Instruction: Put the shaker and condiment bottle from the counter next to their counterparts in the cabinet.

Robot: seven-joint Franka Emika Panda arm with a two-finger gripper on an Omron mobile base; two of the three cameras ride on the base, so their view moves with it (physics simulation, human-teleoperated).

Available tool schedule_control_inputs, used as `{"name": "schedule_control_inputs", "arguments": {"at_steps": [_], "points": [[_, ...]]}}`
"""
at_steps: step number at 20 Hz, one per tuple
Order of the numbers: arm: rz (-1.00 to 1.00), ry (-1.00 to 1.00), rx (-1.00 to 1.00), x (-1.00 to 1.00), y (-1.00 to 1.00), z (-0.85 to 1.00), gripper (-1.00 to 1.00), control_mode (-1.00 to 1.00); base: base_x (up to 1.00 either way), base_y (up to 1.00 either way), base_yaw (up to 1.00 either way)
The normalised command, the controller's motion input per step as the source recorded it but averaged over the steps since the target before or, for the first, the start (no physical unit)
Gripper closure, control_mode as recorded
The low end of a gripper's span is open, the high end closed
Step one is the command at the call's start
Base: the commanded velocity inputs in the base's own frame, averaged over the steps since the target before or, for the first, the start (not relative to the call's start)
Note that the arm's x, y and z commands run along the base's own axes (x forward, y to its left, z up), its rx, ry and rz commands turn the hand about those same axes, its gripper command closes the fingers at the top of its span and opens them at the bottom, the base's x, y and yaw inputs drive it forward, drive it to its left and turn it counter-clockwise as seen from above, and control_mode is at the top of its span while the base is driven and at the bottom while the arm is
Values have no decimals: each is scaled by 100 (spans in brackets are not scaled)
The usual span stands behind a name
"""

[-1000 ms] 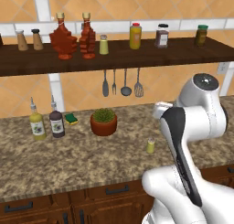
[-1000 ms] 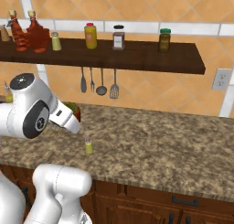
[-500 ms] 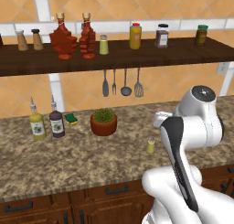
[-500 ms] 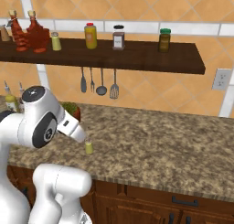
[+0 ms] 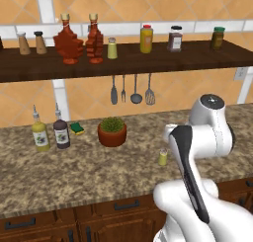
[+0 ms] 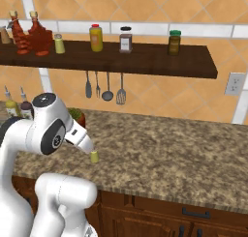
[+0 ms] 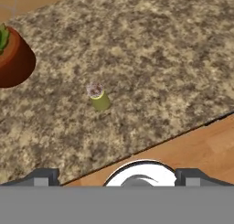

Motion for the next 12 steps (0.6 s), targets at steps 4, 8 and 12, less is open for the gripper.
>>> {"name": "schedule_control_inputs", "arguments": {"at_steps": [4,8,12], "points": [[-1,-3,1,57,11,-4,-100,-100,0,0,0],[0,0,1,11,9,-42,-100,-100,0,0,0],[0,2,-1,0,0,-100,-100,-100,0,0,0]]}}
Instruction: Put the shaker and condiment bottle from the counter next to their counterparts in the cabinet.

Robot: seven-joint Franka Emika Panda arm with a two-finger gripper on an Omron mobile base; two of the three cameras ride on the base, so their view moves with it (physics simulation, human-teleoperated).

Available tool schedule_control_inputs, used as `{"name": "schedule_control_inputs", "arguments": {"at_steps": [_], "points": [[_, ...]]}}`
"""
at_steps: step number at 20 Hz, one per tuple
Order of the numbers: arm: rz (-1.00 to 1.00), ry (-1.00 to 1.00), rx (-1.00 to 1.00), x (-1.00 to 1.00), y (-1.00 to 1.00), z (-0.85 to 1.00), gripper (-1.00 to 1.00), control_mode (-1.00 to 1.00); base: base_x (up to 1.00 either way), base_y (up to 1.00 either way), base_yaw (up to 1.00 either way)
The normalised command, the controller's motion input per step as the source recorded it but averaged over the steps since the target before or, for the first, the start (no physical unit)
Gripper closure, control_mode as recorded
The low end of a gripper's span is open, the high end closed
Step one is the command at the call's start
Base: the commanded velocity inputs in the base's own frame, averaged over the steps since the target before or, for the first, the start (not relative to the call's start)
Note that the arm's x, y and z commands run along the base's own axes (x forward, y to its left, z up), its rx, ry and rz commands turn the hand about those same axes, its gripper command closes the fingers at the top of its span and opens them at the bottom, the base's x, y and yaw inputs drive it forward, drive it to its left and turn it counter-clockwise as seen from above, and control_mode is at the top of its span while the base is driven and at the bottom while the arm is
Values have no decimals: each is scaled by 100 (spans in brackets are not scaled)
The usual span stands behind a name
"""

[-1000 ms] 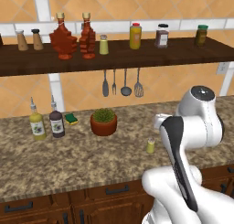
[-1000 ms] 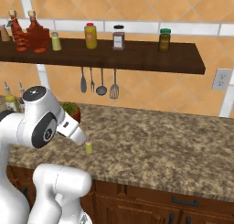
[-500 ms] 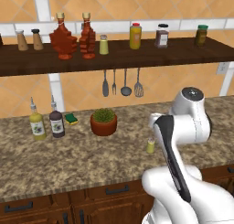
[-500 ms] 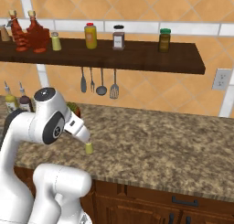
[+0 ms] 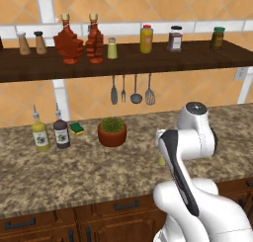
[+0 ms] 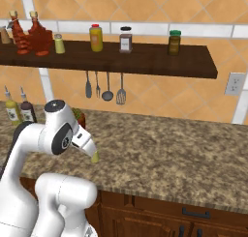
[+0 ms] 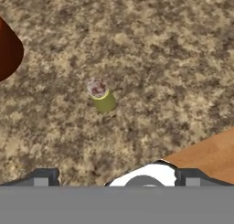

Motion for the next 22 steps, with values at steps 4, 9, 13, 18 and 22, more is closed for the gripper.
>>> {"name": "schedule_control_inputs", "arguments": {"at_steps": [4,9,13,18,22], "points": [[0,5,2,2,0,-73,-100,-100,0,0,0],[0,0,1,76,0,-25,-100,-100,0,0,0],[0,0,0,100,0,-6,-100,-100,0,0,0],[0,0,0,40,4,-6,-100,-100,0,0,0],[0,4,0,1,0,-67,-100,-100,0,0,0]]}}
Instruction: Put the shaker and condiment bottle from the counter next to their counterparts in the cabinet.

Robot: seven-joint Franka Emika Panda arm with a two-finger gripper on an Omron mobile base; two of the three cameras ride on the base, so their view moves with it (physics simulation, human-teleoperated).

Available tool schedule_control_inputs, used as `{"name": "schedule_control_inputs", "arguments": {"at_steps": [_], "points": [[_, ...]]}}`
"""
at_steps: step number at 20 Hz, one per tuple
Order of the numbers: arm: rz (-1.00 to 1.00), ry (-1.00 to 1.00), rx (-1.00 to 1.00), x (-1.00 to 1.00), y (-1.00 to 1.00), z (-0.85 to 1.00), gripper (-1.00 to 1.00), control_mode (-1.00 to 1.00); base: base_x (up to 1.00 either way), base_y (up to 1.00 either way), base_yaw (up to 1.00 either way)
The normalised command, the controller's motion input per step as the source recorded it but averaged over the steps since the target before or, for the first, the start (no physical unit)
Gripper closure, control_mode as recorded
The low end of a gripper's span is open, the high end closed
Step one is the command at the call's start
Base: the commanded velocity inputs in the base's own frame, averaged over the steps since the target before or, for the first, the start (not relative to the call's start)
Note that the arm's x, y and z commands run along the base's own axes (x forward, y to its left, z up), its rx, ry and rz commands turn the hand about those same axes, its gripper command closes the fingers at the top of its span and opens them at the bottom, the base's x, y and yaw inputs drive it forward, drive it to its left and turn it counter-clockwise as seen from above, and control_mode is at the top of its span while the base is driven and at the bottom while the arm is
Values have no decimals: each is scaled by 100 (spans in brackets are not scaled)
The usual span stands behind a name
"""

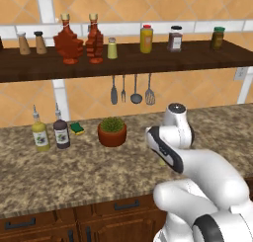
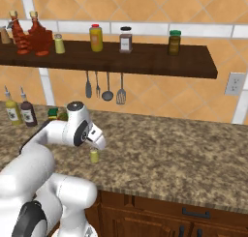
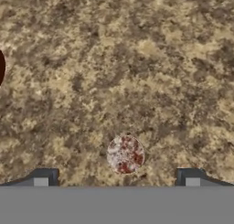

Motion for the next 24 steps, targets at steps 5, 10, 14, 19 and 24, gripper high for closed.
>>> {"name": "schedule_control_inputs", "arguments": {"at_steps": [5,10,14,19,24], "points": [[0,14,-3,-28,0,-94,-100,-100,0,0,0],[0,2,5,20,0,-18,-100,-100,0,0,0],[0,0,0,71,-2,-12,-100,-100,0,0,0],[0,0,1,20,0,-16,-100,-100,0,0,0],[0,0,5,0,0,-32,-100,-100,0,0,0]]}}
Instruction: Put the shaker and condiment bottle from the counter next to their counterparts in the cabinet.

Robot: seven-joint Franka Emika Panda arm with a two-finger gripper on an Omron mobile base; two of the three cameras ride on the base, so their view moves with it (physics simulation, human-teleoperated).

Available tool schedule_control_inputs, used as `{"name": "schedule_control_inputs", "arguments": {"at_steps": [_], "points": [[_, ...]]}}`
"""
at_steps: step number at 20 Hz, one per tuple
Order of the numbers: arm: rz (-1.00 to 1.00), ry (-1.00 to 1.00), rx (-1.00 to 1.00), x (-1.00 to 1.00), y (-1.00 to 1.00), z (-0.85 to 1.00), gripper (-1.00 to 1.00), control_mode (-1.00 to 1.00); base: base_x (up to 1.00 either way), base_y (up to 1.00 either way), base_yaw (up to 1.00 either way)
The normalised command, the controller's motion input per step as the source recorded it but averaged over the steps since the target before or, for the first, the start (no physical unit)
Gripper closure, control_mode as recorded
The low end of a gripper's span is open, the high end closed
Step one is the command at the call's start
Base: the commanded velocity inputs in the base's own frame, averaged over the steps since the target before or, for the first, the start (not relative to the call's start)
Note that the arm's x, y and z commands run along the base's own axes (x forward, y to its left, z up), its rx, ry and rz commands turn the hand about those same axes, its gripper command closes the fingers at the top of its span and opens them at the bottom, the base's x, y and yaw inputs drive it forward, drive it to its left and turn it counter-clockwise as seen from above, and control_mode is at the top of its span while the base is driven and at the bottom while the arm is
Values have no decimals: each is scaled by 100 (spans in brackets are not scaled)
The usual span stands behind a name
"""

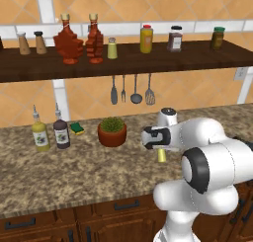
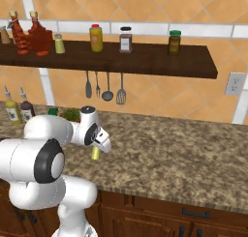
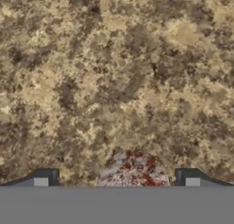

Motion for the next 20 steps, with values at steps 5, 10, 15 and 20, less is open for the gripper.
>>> {"name": "schedule_control_inputs", "arguments": {"at_steps": [5,10,15,20], "points": [[-3,1,8,0,0,-34,100,-100,0,0,0],[-4,1,14,0,-16,-13,100,-100,0,0,0],[-6,-12,13,0,-5,44,100,-100,0,0,0],[-13,-28,4,-1,1,82,100,-100,0,0,0]]}}
